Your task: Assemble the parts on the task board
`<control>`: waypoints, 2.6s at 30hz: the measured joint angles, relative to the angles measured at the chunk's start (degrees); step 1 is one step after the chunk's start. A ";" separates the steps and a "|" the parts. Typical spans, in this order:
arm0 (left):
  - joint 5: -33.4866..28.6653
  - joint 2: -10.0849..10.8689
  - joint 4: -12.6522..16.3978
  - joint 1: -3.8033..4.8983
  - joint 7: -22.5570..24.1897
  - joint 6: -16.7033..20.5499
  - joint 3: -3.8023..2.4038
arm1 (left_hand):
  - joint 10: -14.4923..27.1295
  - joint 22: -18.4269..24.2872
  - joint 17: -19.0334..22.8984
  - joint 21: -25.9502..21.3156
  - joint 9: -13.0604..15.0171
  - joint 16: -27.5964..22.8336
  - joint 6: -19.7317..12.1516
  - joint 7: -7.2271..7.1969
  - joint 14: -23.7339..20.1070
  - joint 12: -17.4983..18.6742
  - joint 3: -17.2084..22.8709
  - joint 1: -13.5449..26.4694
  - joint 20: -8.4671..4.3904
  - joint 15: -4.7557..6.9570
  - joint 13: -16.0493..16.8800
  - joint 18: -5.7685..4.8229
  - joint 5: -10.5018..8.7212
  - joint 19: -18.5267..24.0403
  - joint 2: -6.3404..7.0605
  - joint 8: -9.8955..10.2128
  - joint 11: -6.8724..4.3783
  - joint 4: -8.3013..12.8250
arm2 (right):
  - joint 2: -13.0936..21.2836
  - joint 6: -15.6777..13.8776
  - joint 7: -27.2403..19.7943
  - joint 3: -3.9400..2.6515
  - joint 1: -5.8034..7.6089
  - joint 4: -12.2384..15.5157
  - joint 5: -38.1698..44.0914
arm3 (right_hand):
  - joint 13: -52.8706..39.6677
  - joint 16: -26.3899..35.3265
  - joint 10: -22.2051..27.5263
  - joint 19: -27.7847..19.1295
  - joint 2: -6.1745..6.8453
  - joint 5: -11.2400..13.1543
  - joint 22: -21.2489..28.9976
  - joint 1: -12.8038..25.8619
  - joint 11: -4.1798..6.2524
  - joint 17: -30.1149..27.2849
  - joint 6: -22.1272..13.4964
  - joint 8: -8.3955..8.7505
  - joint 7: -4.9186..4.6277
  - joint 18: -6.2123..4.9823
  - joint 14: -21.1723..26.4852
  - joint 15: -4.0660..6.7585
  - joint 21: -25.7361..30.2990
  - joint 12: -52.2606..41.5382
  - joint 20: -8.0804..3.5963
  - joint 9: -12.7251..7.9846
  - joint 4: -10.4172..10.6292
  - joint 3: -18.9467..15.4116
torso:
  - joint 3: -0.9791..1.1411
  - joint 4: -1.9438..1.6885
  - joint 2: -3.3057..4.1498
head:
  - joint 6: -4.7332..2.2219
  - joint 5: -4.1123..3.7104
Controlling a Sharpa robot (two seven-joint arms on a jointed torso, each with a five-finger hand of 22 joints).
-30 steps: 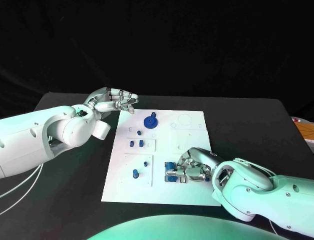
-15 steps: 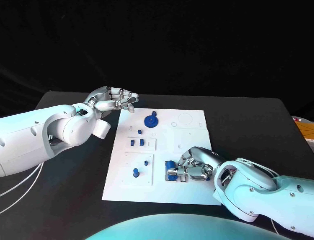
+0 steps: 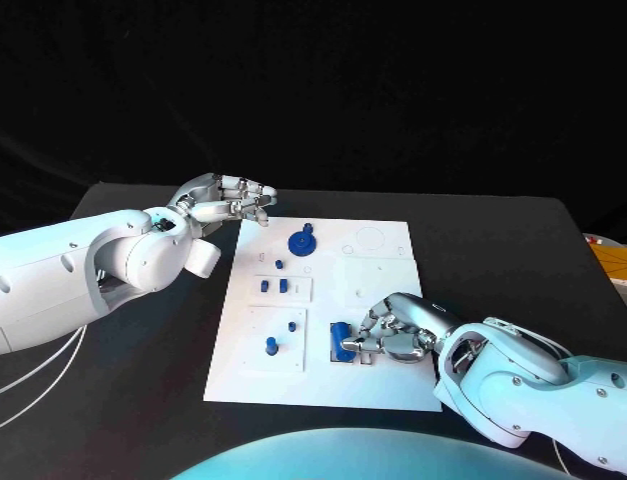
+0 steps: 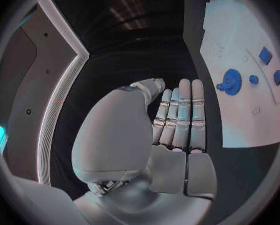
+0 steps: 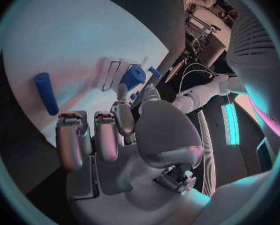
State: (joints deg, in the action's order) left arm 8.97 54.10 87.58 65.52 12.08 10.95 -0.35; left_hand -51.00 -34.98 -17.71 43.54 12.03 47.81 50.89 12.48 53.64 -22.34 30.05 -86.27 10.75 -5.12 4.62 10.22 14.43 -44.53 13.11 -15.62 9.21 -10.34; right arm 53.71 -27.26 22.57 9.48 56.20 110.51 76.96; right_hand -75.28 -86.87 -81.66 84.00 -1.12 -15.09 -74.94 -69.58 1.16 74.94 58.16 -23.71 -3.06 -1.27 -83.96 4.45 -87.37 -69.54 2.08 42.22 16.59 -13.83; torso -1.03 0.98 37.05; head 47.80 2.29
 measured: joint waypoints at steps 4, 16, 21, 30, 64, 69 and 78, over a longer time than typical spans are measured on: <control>0.00 -0.11 -0.07 0.00 -0.01 0.00 0.00 | 0.00 -0.05 0.00 0.00 0.00 0.00 0.00 0.00 0.00 0.00 0.00 0.00 0.00 0.00 -0.05 0.00 0.21 0.00 0.00 0.00 0.00 0.00 | 0.05 0.60 -0.65 -0.01 0.00 0.00 0.53 | 0.00 -0.23 0.00 0.00 -0.05 -0.42 0.00 -1.95 -0.01 0.00 0.00 0.00 0.00 0.00 -0.07 0.05 -0.14 -0.39 0.00 -0.17 -0.15 -0.15 | 0.00 -0.02 0.01 | -0.12 -0.01; 0.00 -0.23 -0.22 0.00 -0.01 0.02 0.01 | 0.00 -0.05 0.00 0.00 0.00 0.00 0.00 0.00 0.00 0.00 0.00 0.00 0.00 0.00 -0.06 0.00 0.21 0.00 0.00 0.00 0.00 0.00 | -0.15 2.88 -1.28 -0.01 0.02 -1.08 1.67 | 0.00 -0.23 0.02 0.00 0.52 0.80 0.01 -3.28 -0.02 -0.01 0.19 0.00 0.19 0.00 -0.08 0.03 -0.37 -0.43 0.00 -0.47 0.01 -0.62 | 0.00 -0.02 0.02 | 0.00 0.31; 0.00 -0.24 -0.22 0.00 -0.01 0.03 0.01 | 0.00 -0.04 0.00 0.00 -0.01 0.00 0.00 0.00 0.00 0.00 0.00 0.00 0.00 0.00 -0.05 0.00 0.21 0.00 0.00 0.00 0.00 0.00 | -1.14 3.28 -1.21 -0.01 0.05 -1.92 1.86 | 0.00 -0.22 0.02 0.00 0.52 0.80 0.01 -3.28 -0.02 -0.01 0.27 0.00 0.27 0.00 -0.08 0.02 -0.37 -0.66 0.00 -0.54 0.01 -0.62 | 0.01 -0.02 0.04 | -0.03 0.31; 0.00 -0.24 -0.23 0.00 -0.01 0.04 0.01 | 0.21 -0.09 0.00 0.00 -0.01 0.00 0.00 0.00 0.00 0.00 0.00 0.00 0.00 0.00 -0.05 0.00 0.21 0.00 0.00 0.00 0.21 0.00 | -3.14 3.59 -0.97 -0.02 0.05 -3.56 2.27 | 0.00 -0.22 0.02 0.02 0.52 0.80 0.02 -3.28 -0.02 -0.02 0.38 0.00 0.38 0.00 0.05 0.15 -0.37 -0.66 -0.02 -0.62 0.01 -0.62 | 0.00 -0.03 0.04 | -0.16 0.20; -0.01 -0.16 -0.31 0.00 -0.18 0.05 0.06 | 0.20 -0.15 0.00 0.00 -0.06 0.00 -0.51 0.10 0.00 -0.25 0.15 0.00 0.00 0.00 -0.09 0.00 0.21 0.00 0.00 0.00 0.20 0.15 | 0.76 2.69 -0.15 -0.38 1.17 -1.45 4.68 | -4.60 -0.22 0.02 0.10 4.70 7.77 0.04 -10.19 -0.02 -0.03 0.83 0.29 0.83 0.00 -0.20 0.38 -0.37 -1.08 -0.53 -1.92 -0.30 -2.20 | 0.10 0.13 0.00 | 0.11 -0.71; -0.01 -0.17 -0.40 -0.01 -0.18 0.05 0.09 | 0.20 -0.15 0.00 0.00 -0.06 0.00 -0.51 0.10 0.00 -0.25 0.15 0.00 0.00 0.00 -0.09 0.00 0.21 0.00 0.00 0.00 0.20 0.15 | 3.05 1.64 -0.86 -0.46 2.33 0.06 3.47 | -10.50 -0.22 0.02 0.10 2.47 7.55 0.04 -11.54 -0.02 -0.03 0.82 0.29 0.83 0.00 -0.19 0.37 -0.36 -0.59 -0.53 -2.01 0.01 -2.51 | 0.04 0.13 -0.07 | 0.08 -0.98; -0.01 -0.19 -0.38 -0.01 -0.18 0.06 0.13 | 0.20 -0.15 0.00 0.00 -0.06 0.00 -0.51 0.10 0.00 -0.25 0.15 0.00 0.00 0.00 -0.09 0.00 0.21 0.00 0.00 0.00 0.20 0.15 | 8.29 1.26 -1.30 -0.48 3.48 0.53 2.19 | -11.01 -0.22 0.02 0.10 1.78 7.32 -0.01 -10.85 -0.02 -0.03 -0.12 1.69 -0.12 0.00 -0.19 0.35 0.37 0.76 -0.53 -2.71 -0.07 -2.92 | -0.07 0.04 -0.07 | 0.04 -1.46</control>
State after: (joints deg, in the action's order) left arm 8.96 53.91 87.21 65.51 11.90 11.01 -0.22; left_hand -50.79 -35.12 -17.71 43.54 11.97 47.81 50.38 12.57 53.64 -22.59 30.21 -86.27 10.75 -5.12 4.53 10.22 14.63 -44.53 13.11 -15.62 9.41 -10.19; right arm 62.00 -26.00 21.27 9.00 59.68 111.05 79.15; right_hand -86.29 -87.09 -81.64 84.10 0.67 -7.77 -74.95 -80.44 1.15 74.91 58.04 -22.02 -3.18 -1.27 -84.15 4.80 -87.01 -68.78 1.55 39.50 16.52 -16.75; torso -1.10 1.02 36.97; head 47.85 0.83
